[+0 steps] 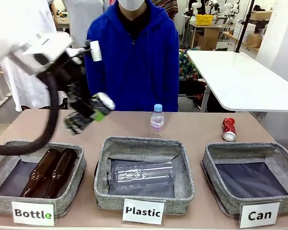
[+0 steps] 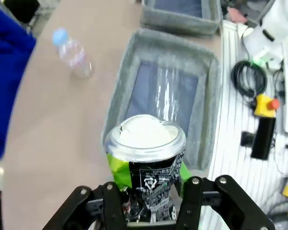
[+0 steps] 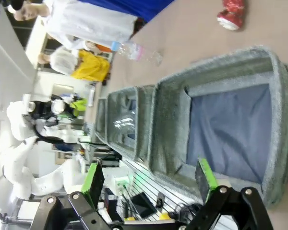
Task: Sort the can waste into the basket.
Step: Pick up the can waste from the table and place it in the right Fabric basket.
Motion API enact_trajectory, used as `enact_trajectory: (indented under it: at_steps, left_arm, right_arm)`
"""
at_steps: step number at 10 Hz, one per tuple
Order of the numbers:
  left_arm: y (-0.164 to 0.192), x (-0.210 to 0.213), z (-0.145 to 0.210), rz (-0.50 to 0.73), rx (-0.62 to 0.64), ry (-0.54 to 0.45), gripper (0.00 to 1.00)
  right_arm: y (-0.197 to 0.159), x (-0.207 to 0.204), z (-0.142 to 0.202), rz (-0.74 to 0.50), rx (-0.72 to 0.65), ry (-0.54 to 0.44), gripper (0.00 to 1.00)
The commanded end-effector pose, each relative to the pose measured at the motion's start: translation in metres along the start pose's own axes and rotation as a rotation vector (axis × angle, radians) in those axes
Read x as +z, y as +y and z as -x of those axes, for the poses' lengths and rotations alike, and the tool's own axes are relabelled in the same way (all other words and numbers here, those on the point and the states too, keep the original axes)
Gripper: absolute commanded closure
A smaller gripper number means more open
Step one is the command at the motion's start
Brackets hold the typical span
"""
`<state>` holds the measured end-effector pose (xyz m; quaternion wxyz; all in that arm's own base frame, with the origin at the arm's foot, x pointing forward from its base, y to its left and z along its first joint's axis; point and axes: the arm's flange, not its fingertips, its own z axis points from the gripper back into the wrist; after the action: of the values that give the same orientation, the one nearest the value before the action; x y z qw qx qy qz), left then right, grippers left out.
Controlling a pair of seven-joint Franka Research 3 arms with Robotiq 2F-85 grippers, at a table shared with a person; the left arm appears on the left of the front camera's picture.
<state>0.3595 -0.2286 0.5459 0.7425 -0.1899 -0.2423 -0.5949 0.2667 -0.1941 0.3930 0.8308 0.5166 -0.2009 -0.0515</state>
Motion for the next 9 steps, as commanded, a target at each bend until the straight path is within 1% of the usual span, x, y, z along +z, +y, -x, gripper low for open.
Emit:
enact_trajectory:
  at_steps: [1, 2, 3, 4, 5, 6, 8, 9]
  left_arm:
    - [-0.033, -0.041, -0.085, -0.032, -0.175, -0.109, 0.59]
    - [-0.041, -0.071, -0.137, -0.025, -0.293, -0.149, 0.59]
    - [-0.054, -0.098, -0.174, 0.000, -0.366, -0.172, 0.59]
    - [-0.068, -0.131, -0.208, 0.033, -0.413, -0.200, 0.59]
    - [-0.082, -0.162, -0.241, 0.063, -0.456, -0.190, 0.59]
    - [-0.099, -0.198, -0.270, 0.073, -0.510, -0.184, 0.59]
    - [-0.120, -0.250, -0.303, 0.125, -0.567, -0.176, 0.59]
    - [-0.127, -0.273, -0.311, 0.149, -0.576, -0.150, 0.59]
  right_arm:
    - [0.027, 0.029, 0.025, 0.108, 0.018, 0.076, 0.00]
    - [0.030, 0.066, 0.034, 0.125, 0.033, 0.045, 0.00]
    - [0.033, 0.101, 0.044, 0.104, 0.038, -0.008, 0.00]
    - [0.032, 0.134, 0.052, 0.111, 0.013, -0.095, 0.00]
    - [0.029, 0.157, 0.058, 0.105, -0.007, -0.141, 0.00]
    - [0.021, 0.175, 0.064, 0.096, -0.021, -0.178, 0.00]
    - [0.012, 0.188, 0.073, 0.054, -0.014, -0.223, 0.00]
    - [0.024, 0.181, 0.076, 0.118, -0.012, -0.193, 0.00]
